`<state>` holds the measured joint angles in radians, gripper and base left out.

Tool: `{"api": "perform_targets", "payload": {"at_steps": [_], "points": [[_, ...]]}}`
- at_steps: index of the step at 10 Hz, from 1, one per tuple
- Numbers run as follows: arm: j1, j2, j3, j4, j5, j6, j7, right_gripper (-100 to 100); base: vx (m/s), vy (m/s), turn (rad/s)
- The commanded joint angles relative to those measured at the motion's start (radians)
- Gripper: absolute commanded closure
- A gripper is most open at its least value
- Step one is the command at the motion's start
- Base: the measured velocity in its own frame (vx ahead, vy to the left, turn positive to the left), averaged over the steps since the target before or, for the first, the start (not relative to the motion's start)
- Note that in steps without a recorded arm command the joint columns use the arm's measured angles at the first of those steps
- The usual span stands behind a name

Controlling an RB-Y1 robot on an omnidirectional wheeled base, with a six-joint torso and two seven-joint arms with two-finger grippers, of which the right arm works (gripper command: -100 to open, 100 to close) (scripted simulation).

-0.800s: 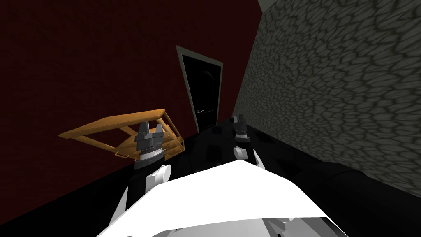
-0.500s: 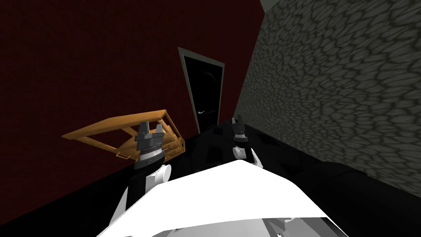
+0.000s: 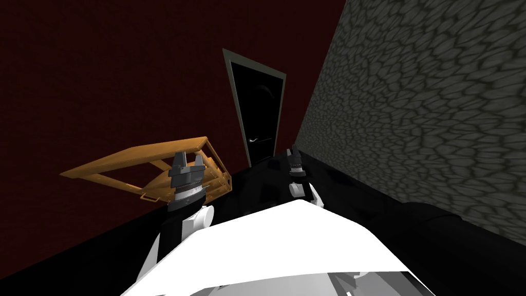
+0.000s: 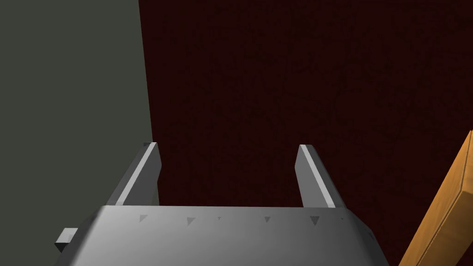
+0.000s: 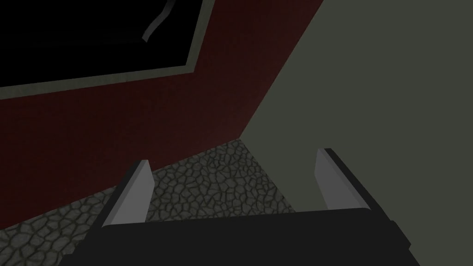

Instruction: Pull the door open

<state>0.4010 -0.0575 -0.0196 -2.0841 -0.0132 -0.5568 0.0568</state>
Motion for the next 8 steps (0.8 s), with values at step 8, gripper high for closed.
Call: {"api": "perform_targets", "payload": {"at_steps": [8], "points": [[-0.072, -0.042, 0.009, 0.186, -0.005, -0.019, -0.034, -100, 0.096, 0.018, 0.052]]}}
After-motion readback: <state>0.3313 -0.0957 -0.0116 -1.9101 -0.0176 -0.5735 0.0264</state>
